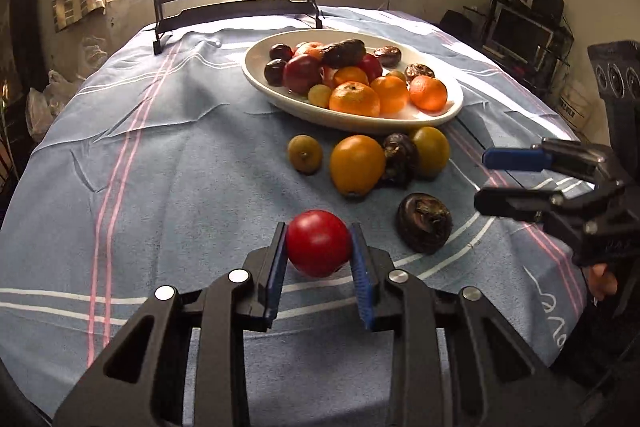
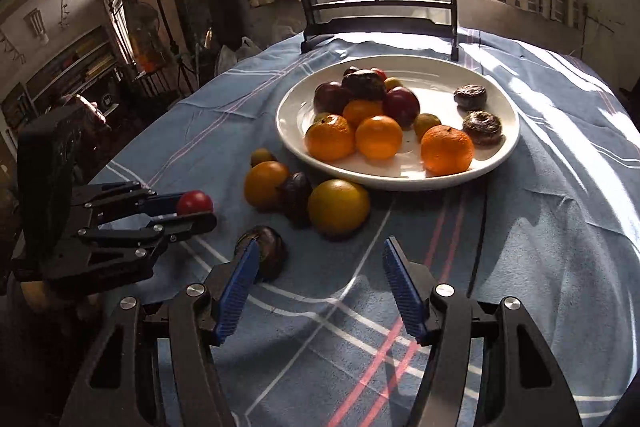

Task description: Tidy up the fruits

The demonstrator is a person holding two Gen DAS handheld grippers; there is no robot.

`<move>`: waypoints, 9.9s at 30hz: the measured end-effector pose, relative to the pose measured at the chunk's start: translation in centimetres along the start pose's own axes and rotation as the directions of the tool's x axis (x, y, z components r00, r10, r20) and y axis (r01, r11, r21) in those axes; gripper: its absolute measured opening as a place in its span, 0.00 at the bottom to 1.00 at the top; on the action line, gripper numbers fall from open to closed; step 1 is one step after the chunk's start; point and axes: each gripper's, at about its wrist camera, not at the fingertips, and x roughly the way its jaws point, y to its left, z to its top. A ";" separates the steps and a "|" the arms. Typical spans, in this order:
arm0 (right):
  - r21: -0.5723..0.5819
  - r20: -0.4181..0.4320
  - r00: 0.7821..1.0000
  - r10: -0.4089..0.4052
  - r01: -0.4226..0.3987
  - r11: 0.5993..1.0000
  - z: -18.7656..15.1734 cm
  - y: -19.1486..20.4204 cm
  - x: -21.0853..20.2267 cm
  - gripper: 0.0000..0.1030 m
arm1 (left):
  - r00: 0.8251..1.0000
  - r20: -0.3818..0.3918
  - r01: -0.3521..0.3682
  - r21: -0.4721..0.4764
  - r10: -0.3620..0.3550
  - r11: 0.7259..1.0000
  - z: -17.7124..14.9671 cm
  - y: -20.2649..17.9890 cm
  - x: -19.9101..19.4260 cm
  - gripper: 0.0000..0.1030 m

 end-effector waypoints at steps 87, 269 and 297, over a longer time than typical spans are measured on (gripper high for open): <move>0.142 0.119 0.992 -0.031 0.014 0.990 0.9 -5.3 -1.4 0.65 | 0.991 -0.066 0.122 0.153 -0.113 0.981 1.1 -2.7 0.1 0.35; 0.215 0.249 0.965 0.075 -0.131 0.968 -0.4 -7.9 -3.9 0.34 | 0.989 0.023 0.146 0.076 -0.148 0.986 3.0 -2.6 -0.5 0.23; 0.232 0.248 0.965 0.086 -0.145 0.962 -0.4 -8.2 -4.0 0.34 | 0.992 -0.069 0.115 0.128 -0.107 0.985 2.2 -4.1 1.5 0.25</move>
